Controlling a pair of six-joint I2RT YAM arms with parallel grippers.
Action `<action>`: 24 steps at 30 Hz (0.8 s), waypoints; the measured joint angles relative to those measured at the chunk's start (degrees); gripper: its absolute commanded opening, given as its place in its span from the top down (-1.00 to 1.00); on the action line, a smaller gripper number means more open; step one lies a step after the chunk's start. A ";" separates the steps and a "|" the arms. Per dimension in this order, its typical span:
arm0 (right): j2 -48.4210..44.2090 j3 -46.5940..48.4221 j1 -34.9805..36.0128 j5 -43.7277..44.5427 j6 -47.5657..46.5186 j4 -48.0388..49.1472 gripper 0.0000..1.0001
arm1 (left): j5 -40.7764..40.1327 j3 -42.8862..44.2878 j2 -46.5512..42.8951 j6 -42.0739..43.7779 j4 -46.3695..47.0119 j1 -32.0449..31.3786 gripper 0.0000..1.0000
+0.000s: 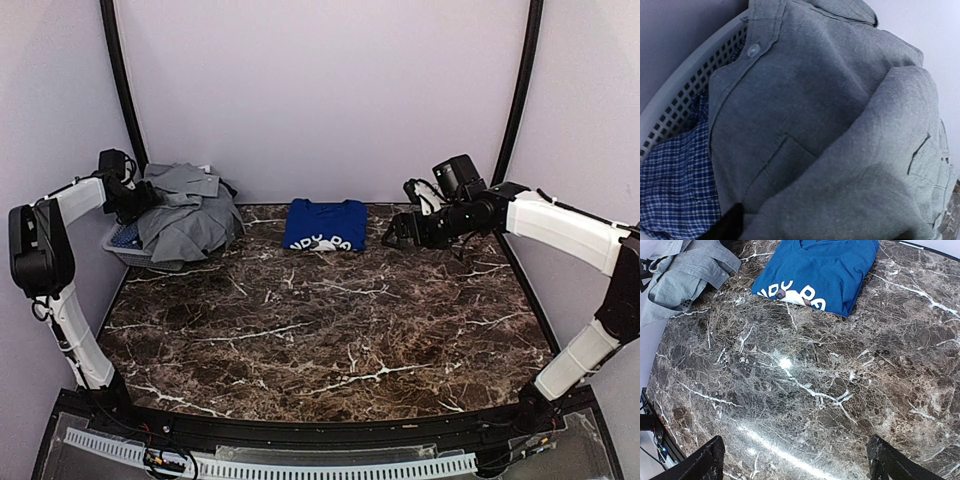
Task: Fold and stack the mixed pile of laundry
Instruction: Pick up the crumpled shirt from the bin.
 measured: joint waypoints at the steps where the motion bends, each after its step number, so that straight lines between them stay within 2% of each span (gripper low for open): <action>1: 0.00 0.00 0.02 0.00 0.00 0.07 -0.92 | 0.83 0.02 0.13 0.50 0.33 -0.31 0.06; 2: 0.00 0.00 0.02 -0.02 0.00 0.13 -0.92 | 1.49 0.24 0.13 0.90 0.50 -0.79 0.38; 3: 0.02 0.00 0.02 0.00 0.02 0.11 -0.92 | 2.05 0.74 0.13 0.98 0.55 -1.29 0.54; 4: 0.00 0.00 0.02 0.00 0.04 0.11 -0.92 | 2.99 1.64 0.13 1.49 0.70 -1.97 0.84; 5: 0.00 0.00 0.02 0.00 0.07 0.13 -0.92 | 4.04 2.51 0.09 1.99 0.85 -2.71 0.97; 12: -0.20 0.00 0.02 0.00 0.20 0.09 -0.92 | 8.26 7.17 -5.03 3.56 0.85 -7.43 1.00; 24: -1.84 -0.02 0.02 0.17 0.42 0.07 -0.92 | 17.92 26.84 -13.27 7.08 -1.25 -21.62 1.00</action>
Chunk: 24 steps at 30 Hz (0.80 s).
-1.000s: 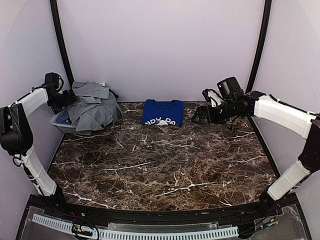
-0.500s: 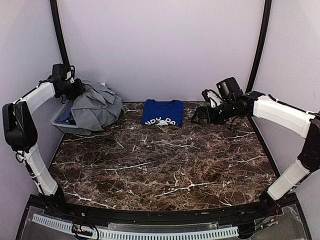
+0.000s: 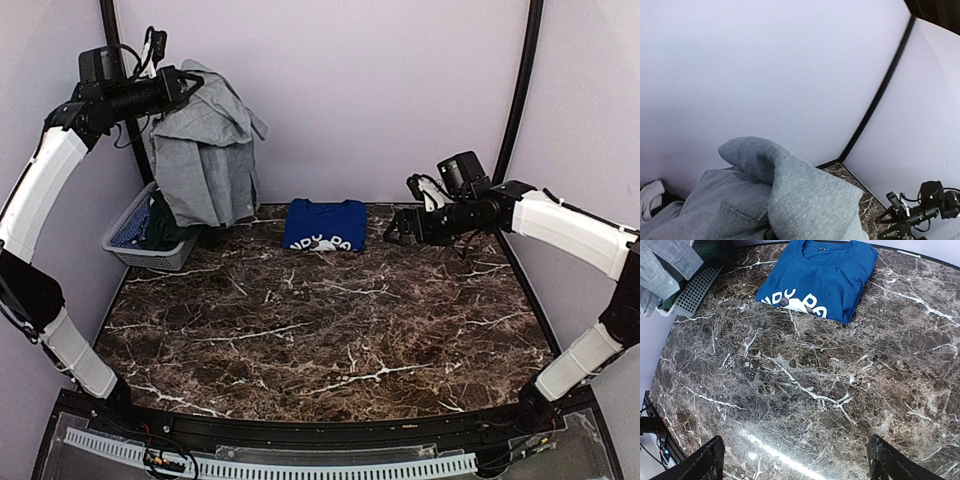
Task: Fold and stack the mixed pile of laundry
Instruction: Pick up the crumpled shirt from the bin, then place the crumpled shirt at the center of the board.
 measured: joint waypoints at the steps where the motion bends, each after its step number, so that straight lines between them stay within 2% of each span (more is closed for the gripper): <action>1: -0.20 0.00 0.00 0.15 0.00 0.00 -0.92 | 0.85 1.46 0.00 0.52 0.00 -1.88 1.00; 7: -2.69 -0.11 -0.15 1.64 0.00 -0.74 -0.93 | 7.26 7.08 0.74 2.91 -0.85 -16.74 1.00; 10: -4.87 -0.44 -1.07 2.32 0.00 -1.29 -0.93 | 11.39 5.88 0.68 3.19 -0.52 -22.27 1.00; 11: -5.60 -0.68 -1.51 2.56 0.00 -1.42 -0.93 | 12.87 4.39 0.44 2.93 0.09 -23.15 0.92; 12: -6.56 -1.11 -2.10 2.73 0.00 -1.57 -0.94 | 14.58 1.27 -0.46 2.58 1.27 -23.78 0.78; 13: -7.56 -1.66 -2.67 3.04 0.00 -1.79 -0.95 | 15.80 -2.64 -1.44 2.47 2.12 -24.04 0.26; 14: -8.68 -2.29 -3.30 3.34 0.02 -2.08 -0.95 | 16.31 -6.80 -2.54 2.47 2.14 -24.11 -0.01; 15: -9.70 -3.02 -3.89 3.54 0.02 -2.21 -0.95 | 15.67 -10.97 -3.37 2.95 2.03 -24.04 -0.37; 18: -12.33 -5.40 -4.94 3.78 0.00 -2.84 -0.95 | 10.16 -21.53 -4.61 2.99 0.04 -22.73 -0.71; 19: -12.85 -6.10 -5.11 3.85 0.00 -3.26 -0.96 | 8.02 -25.16 -4.74 2.67 -0.61 -21.38 -0.89; 21: -13.38 -7.39 -5.16 3.54 -0.13 -3.93 -0.95 | 4.22 -31.54 -5.22 1.90 -1.27 -17.97 -0.97; 24: -13.40 -9.35 -5.16 2.71 -0.87 -5.11 -0.94 | 0.11 -39.52 -6.01 1.03 -2.62 -12.68 -0.98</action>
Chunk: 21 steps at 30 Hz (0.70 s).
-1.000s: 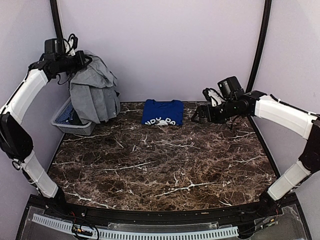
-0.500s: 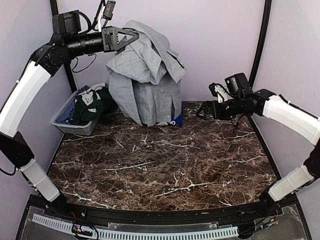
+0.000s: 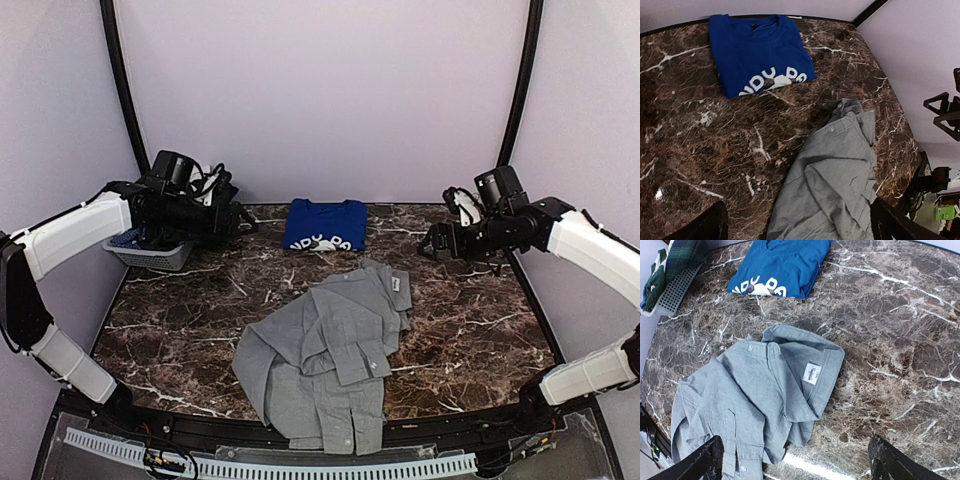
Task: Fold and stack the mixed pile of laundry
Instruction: Place the crumpled shirt at the center of the board.
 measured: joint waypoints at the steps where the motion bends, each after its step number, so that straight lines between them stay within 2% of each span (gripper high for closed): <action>1: 0.00 -0.46 0.00 -0.52 -0.31 -0.35 -0.93 | -0.68 -1.88 -0.46 0.02 -0.33 0.87 -0.98; 4: -0.02 -2.25 0.00 -3.72 -1.44 -0.42 -0.90 | -1.01 -6.16 -3.17 0.66 0.04 -0.76 -0.98; 8: 1.25 -3.58 0.57 -7.78 -2.49 -0.13 -0.87 | -1.55 -11.17 -6.93 1.53 0.57 -8.37 -0.98; 12: 6.84 -3.61 4.42 -10.51 -2.99 1.92 -0.82 | -2.86 -17.51 -6.88 -0.11 3.08 -14.29 -0.90; 15: 11.74 -3.61 7.45 -11.74 -3.26 3.08 -0.81 | -4.37 -23.08 -5.73 -2.62 4.09 -15.93 -0.84; 21: 18.43 -3.13 13.40 -13.18 -3.26 5.25 -0.78 | -7.85 -27.10 -2.23 -7.78 3.91 -17.51 -0.73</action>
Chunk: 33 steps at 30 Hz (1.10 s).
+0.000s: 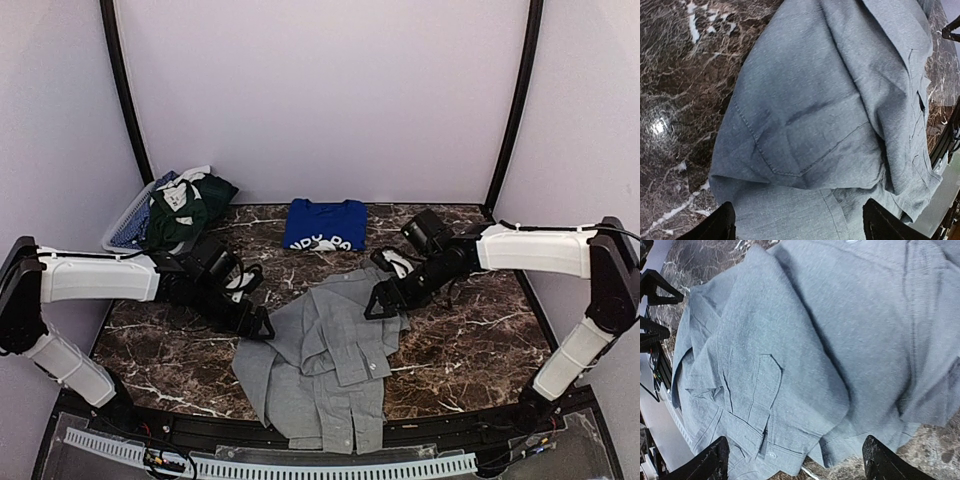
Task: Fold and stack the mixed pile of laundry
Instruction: Place the crumpled shirt at the center of the board, then move the crumpled shirt to the center of the board.
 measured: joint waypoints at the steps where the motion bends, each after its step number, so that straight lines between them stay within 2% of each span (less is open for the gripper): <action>1: 0.85 0.17 0.74 -0.04 0.00 0.24 -0.78 | -0.55 -0.26 0.15 -0.70 -0.07 -0.11 -0.73; 7: 7.02 3.32 5.42 1.51 0.02 0.55 -0.78 | -5.20 -1.75 0.33 -6.14 -1.51 -0.35 -0.73; 10: 10.27 5.92 7.19 3.54 -0.02 0.55 -0.67 | -7.19 -2.97 0.37 -8.70 -2.23 -0.35 -0.70; 13: 13.20 7.41 8.09 5.22 -0.02 0.72 -0.35 | -7.98 -3.80 1.64 -10.36 -2.21 -0.35 -0.57; 16: 14.95 7.58 8.28 6.64 -0.04 0.70 0.09 | -8.33 -3.65 3.63 -11.58 -0.76 -0.35 -0.27; 17: 15.26 7.58 8.31 7.23 0.17 0.59 0.23 | -8.52 -3.41 4.24 -11.78 -0.31 -0.37 -0.04; 20: 15.39 7.58 8.28 9.38 0.94 0.15 0.91 | -9.14 -1.84 6.69 -11.80 1.11 -0.37 0.41; 21: 15.37 7.58 8.24 9.88 0.66 0.24 1.00 | -9.33 -1.03 7.52 -12.11 1.40 -0.35 0.64; 23: 15.28 7.45 7.74 10.88 1.14 0.13 1.00 | -9.73 1.46 10.45 -11.34 1.81 -0.35 0.90; 25: 14.45 6.51 7.02 11.43 1.51 0.15 1.00 | -9.90 5.01 13.92 -9.81 2.16 -0.35 0.99; 32: 2.84 0.74 2.25 12.26 2.47 -0.94 1.00 | -10.14 20.26 25.38 -2.62 2.40 -0.35 1.00; 33: 0.48 0.20 1.62 12.26 2.58 -1.03 0.82 | -10.05 22.71 26.64 -1.27 2.12 -0.35 1.00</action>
